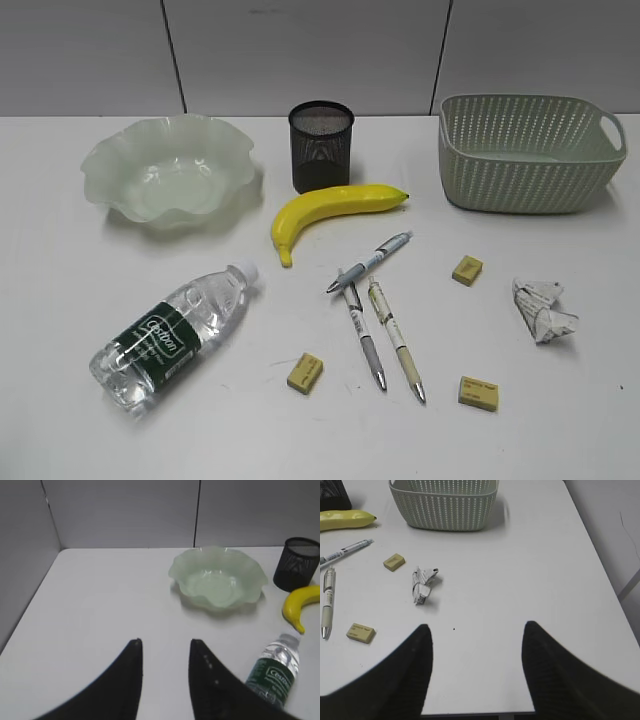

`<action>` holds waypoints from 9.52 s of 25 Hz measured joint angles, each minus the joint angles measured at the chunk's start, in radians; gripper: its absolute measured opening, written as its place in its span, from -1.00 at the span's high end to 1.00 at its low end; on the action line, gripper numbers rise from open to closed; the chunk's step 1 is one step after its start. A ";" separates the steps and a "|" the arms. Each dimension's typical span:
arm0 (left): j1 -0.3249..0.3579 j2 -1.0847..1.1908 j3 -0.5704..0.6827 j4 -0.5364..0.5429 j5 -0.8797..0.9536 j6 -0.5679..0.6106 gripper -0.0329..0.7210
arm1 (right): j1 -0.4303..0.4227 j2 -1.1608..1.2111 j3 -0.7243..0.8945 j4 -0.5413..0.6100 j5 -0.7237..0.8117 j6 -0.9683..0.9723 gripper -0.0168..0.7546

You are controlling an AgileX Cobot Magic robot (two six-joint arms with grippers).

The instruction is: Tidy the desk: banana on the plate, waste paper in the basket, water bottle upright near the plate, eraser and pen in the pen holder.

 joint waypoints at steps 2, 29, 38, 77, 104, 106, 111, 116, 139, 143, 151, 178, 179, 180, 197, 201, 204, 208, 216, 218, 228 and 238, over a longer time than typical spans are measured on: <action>0.000 0.075 -0.005 -0.001 -0.074 0.000 0.28 | 0.000 0.000 0.000 0.000 0.000 0.000 -0.23; -0.396 1.577 -0.824 -0.456 -0.153 0.445 -0.11 | 0.000 0.000 0.000 0.000 0.000 0.000 -0.23; -0.539 1.931 -1.122 -0.256 -0.038 0.175 -0.23 | 0.000 0.000 0.000 0.000 0.000 0.000 -0.23; -0.558 2.398 -1.506 0.058 0.186 -0.056 0.03 | 0.000 0.000 0.000 0.000 0.000 0.000 -0.23; -0.445 1.994 -1.676 0.189 0.298 -0.059 0.09 | 0.000 0.000 0.000 0.000 0.000 0.000 -0.23; -0.386 1.992 -1.676 0.185 0.298 -0.059 0.09 | 0.000 0.000 0.000 0.000 0.000 0.000 -0.23; -0.258 1.992 -1.619 0.173 0.298 -0.062 0.09 | 0.000 0.000 0.000 0.000 0.000 0.000 -0.23; -0.199 1.996 -1.482 0.116 0.298 -0.063 0.09 | 0.000 0.000 0.000 0.000 0.000 0.000 -0.23; -0.198 2.191 -1.403 0.155 0.227 -0.063 -0.08 | 0.000 0.000 0.000 0.000 0.000 0.000 -0.23; -0.198 2.191 -1.403 0.184 0.277 -0.063 -0.21 | 0.000 0.000 0.000 0.000 0.000 0.000 -0.23; -0.199 2.148 -1.437 0.183 0.295 -0.063 -0.23 | 0.000 0.000 0.000 0.000 0.000 0.000 -0.23; -0.199 1.074 -0.954 0.181 0.299 -0.079 -0.22 | 0.000 0.000 0.000 -0.002 -0.001 -0.006 -0.23; -0.199 1.022 -0.903 0.181 0.299 -0.082 -0.22 | 0.000 0.000 0.000 -0.002 -0.001 -0.006 -0.23; -0.199 0.978 -0.841 0.180 0.299 -0.083 -0.22 | 0.000 0.000 0.000 -0.002 -0.001 -0.006 -0.23; -0.199 0.158 -0.048 0.133 0.195 -0.085 -0.22 | 0.000 0.098 -0.012 0.000 -0.030 -0.104 -0.23; -0.199 0.042 0.032 0.113 0.171 -0.085 -0.21 | 0.000 0.240 -0.041 0.002 -0.111 -0.122 -0.23; -0.199 -0.031 0.046 0.088 0.149 -0.076 -0.21 | 0.007 0.372 -0.077 0.018 -0.171 -0.153 -0.23; -0.199 -0.087 0.048 0.076 0.141 -0.057 -0.21 | 0.065 0.559 -0.157 0.035 -0.214 -0.179 -0.23; -0.199 -0.088 0.048 0.058 0.141 -0.043 -0.19 | 0.139 1.077 -0.351 0.095 -0.120 -0.148 -0.23; -0.199 -0.088 0.048 0.057 0.141 -0.043 -0.18 | 0.139 1.198 -0.397 0.123 -0.104 -0.144 -0.28; -0.199 -0.088 0.048 0.056 0.141 -0.042 -0.14 | 0.140 1.666 -0.525 0.142 -0.134 -0.103 -0.50; -0.199 -0.088 0.048 0.056 0.141 -0.041 -0.13 | 0.140 1.938 -0.613 0.143 -0.202 -0.078 -0.50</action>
